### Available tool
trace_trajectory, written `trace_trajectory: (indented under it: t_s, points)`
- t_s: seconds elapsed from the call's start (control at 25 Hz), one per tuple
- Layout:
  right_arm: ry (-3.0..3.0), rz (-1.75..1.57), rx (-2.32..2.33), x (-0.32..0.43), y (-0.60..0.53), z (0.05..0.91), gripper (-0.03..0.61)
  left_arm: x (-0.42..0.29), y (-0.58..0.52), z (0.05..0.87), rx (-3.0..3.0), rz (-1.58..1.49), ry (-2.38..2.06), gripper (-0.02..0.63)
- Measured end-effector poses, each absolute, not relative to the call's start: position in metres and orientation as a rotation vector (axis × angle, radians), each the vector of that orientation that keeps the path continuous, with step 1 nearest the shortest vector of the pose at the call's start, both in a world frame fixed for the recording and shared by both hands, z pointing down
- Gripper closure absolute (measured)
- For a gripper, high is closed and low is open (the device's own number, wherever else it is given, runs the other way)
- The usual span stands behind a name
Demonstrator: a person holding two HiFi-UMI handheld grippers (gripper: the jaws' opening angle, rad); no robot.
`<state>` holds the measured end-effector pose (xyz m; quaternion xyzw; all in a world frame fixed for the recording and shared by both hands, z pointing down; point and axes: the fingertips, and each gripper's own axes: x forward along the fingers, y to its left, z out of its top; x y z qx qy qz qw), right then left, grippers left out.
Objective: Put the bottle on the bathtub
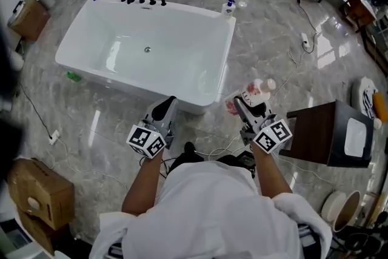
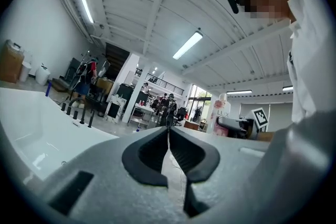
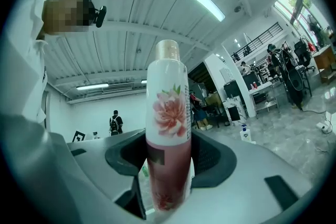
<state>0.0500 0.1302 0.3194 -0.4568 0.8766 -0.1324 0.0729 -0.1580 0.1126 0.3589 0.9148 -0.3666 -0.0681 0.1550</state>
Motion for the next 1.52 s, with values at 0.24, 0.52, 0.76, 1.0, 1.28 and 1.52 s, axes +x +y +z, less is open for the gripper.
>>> trace_trajectory:
  t_s: [0.24,0.52,0.76,1.0,1.28,1.52]
  points:
    - [2.573,-0.361,-1.446,0.051,0.095,0.309,0.347,-0.153,0.065,0.355,2.656,-0.204,-0.972,0.589]
    - [2.565,-0.368,-1.444,0.078,0.037,0.317,0.347,-0.128,0.009,0.360,2.668,-0.197,-0.970,0.589]
    - [2.629,-0.432,-1.305,0.089,-0.055,0.344,0.347,-0.108,-0.073,0.380,2.626,-0.162,-1.081,0.589]
    - [2.657,-0.516,-1.126,0.109,-0.172,0.351,0.347,-0.068,-0.165,0.362,2.590,-0.113,-1.197,0.589]
    - [2.722,-0.418,-1.048,0.132,-0.278,0.353,0.347,-0.053,-0.252,0.361,2.545,0.031,-1.383,0.591]
    - [2.757,-0.368,-1.102,0.114,-0.344,0.382,0.347,-0.066,-0.315,0.379,2.528,0.136,-1.468,0.589]
